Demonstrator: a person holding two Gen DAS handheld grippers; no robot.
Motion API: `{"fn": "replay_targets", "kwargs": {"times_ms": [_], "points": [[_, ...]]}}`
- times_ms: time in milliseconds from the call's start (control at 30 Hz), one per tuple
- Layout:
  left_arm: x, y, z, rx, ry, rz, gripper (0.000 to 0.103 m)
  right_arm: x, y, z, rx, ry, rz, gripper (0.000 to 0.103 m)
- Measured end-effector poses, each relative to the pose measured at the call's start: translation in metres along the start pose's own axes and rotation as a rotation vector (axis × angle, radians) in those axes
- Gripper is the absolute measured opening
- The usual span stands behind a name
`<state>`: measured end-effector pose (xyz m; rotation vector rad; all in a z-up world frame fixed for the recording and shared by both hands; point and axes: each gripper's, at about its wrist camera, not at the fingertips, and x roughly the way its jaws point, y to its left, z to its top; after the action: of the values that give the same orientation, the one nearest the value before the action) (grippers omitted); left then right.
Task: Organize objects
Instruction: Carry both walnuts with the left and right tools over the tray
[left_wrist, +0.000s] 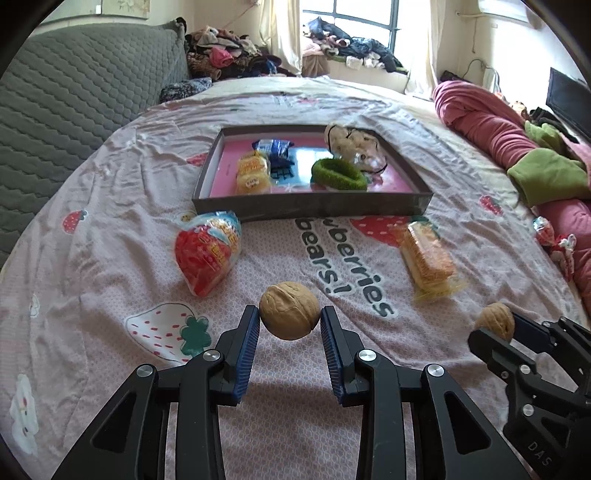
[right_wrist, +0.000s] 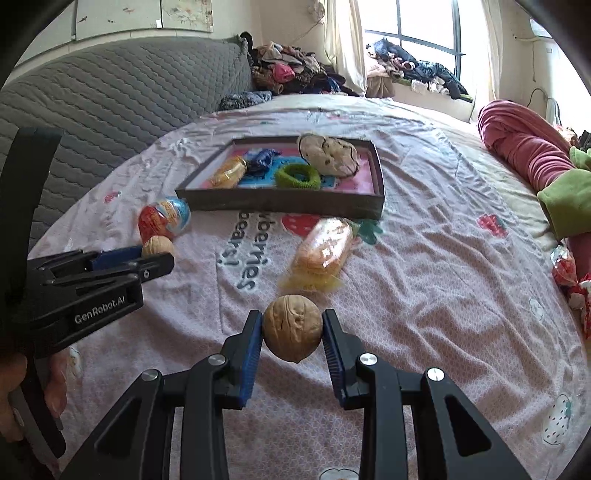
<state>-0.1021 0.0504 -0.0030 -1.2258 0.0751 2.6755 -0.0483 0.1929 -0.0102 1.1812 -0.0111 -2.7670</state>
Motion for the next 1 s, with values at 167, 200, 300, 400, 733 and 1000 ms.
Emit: {"fn": "replay_targets", "kwargs": {"times_ms": [167,200,300,400,733,1000], "points": [[-0.015,-0.003,0.001,0.008,-0.021,-0.008,0.035,-0.009,0.007,0.004,-0.008,-0.024,0.004,0.033],[-0.019,-0.004,0.002,0.008,-0.028,-0.014,0.035,-0.011,0.008,0.006,-0.009,-0.028,0.005,0.033],[-0.027,-0.006,0.003,0.014,-0.042,-0.017,0.035,-0.018,0.010,0.009,-0.010,-0.047,0.005,0.033],[-0.032,-0.007,0.004,0.014,-0.052,-0.018,0.035,-0.024,0.012,0.012,-0.014,-0.064,0.002,0.033],[-0.049,-0.010,0.013,0.016,-0.081,-0.015,0.035,-0.042,0.018,0.023,-0.036,-0.111,0.005,0.033],[-0.085,-0.016,0.034,0.036,-0.110,0.002,0.035,-0.070,0.028,0.045,-0.072,-0.167,0.021,0.033]]}}
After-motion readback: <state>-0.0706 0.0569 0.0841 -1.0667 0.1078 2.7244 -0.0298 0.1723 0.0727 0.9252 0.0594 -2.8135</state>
